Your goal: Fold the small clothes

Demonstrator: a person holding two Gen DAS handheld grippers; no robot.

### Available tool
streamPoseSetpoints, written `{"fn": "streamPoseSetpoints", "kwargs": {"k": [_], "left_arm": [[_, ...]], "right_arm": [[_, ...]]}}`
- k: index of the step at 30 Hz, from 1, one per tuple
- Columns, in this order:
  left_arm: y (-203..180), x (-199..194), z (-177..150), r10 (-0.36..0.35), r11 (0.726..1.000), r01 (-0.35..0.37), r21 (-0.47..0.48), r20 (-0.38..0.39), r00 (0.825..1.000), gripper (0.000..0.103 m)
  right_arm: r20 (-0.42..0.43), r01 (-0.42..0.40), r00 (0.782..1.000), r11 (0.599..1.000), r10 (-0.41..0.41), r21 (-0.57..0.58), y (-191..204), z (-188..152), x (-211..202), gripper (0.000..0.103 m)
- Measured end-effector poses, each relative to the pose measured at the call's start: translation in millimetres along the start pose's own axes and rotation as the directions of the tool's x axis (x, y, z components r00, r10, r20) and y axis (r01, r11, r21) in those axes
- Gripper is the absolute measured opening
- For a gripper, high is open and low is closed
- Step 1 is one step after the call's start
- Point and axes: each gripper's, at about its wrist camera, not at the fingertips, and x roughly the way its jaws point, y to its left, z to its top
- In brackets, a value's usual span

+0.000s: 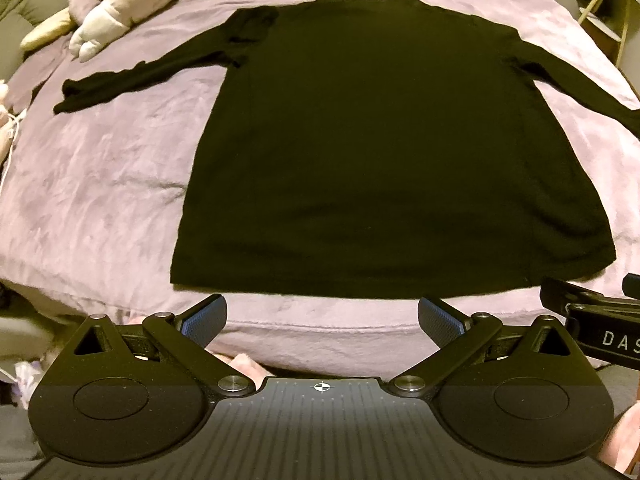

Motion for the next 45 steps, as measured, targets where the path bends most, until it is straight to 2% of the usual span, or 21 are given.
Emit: {"fn": "streamPoseSetpoints", "kwargs": {"k": [6, 13, 17, 18, 20, 22, 24, 26, 29, 32, 35, 39, 41, 43, 45], "left_arm": [[0, 3, 2, 0.003, 1.0, -0.003, -0.007, -0.01, 1.0, 0.103], [-2, 7, 4, 0.0, 1.0, 0.0, 0.003, -0.019, 1.0, 0.103], [-2, 13, 7, -0.002, 1.0, 0.002, -0.001, -0.018, 1.0, 0.103], [-1, 15, 8, -0.004, 1.0, 0.004, -0.004, -0.015, 1.0, 0.103], [0, 21, 12, -0.007, 1.0, 0.007, -0.014, -0.003, 1.0, 0.103], [2, 30, 18, -0.009, 1.0, 0.009, -0.028, 0.003, 1.0, 0.103], [3, 41, 25, -0.006, 0.999, 0.007, -0.041, 0.002, 1.0, 0.103], [3, 53, 34, 0.0, 0.998, -0.001, -0.058, -0.008, 1.0, 0.103], [4, 72, 49, 0.008, 0.996, -0.008, -0.089, -0.004, 1.0, 0.103], [3, 89, 66, 0.019, 0.992, -0.018, -0.121, 0.01, 1.0, 0.103], [1, 103, 81, 0.041, 0.988, -0.034, -0.149, 0.046, 0.998, 0.103], [-5, 123, 93, 0.073, 0.987, -0.065, -0.146, 0.052, 0.996, 0.103], [-5, 131, 95, 0.065, 0.985, -0.059, -0.161, 0.034, 0.997, 0.103], [0, 137, 94, 0.041, 0.978, -0.037, -0.207, 0.017, 0.999, 0.103], [8, 142, 92, 0.003, 0.964, -0.001, -0.267, 0.008, 1.0, 0.103]], "right_arm": [[-0.007, -0.006, 1.0, 1.0, 0.006, 0.005, -2, 1, 3, 0.099], [0.006, -0.052, 0.999, 0.998, 0.052, 0.021, -7, 2, 4, 0.099], [0.045, -0.136, 0.99, 0.99, 0.134, 0.047, -17, 1, 7, 0.099], [0.102, -0.168, 0.981, 0.985, 0.162, 0.05, -22, -1, 5, 0.099], [0.25, -0.219, 0.948, 0.974, 0.2, 0.051, -35, -5, -1, 0.099], [0.376, -0.251, 0.903, 0.965, 0.207, 0.072, -54, -4, -2, 0.099], [0.42, -0.263, 0.886, 0.959, 0.197, 0.106, -77, 4, 6, 0.099], [0.406, -0.272, 0.894, 0.95, 0.19, 0.154, -101, 16, 20, 0.099], [0.419, -0.254, 0.898, 0.936, 0.134, 0.243, -139, 31, 39, 0.099], [0.475, -0.22, 0.879, 0.917, 0.038, 0.334, -189, 49, 53, 0.099], [0.51, -0.212, 0.859, 0.868, -0.054, 0.449, -245, 67, 68, 0.099], [0.522, -0.243, 0.843, 0.775, -0.128, 0.583, -313, 88, 87, 0.09], [0.513, -0.24, 0.844, 0.743, -0.159, 0.624, -334, 100, 99, 0.078], [0.493, -0.231, 0.85, 0.712, -0.184, 0.664, -352, 107, 112, 0.054], [0.468, -0.228, 0.863, 0.682, -0.188, 0.694, -368, 114, 127, 0.05]]}}
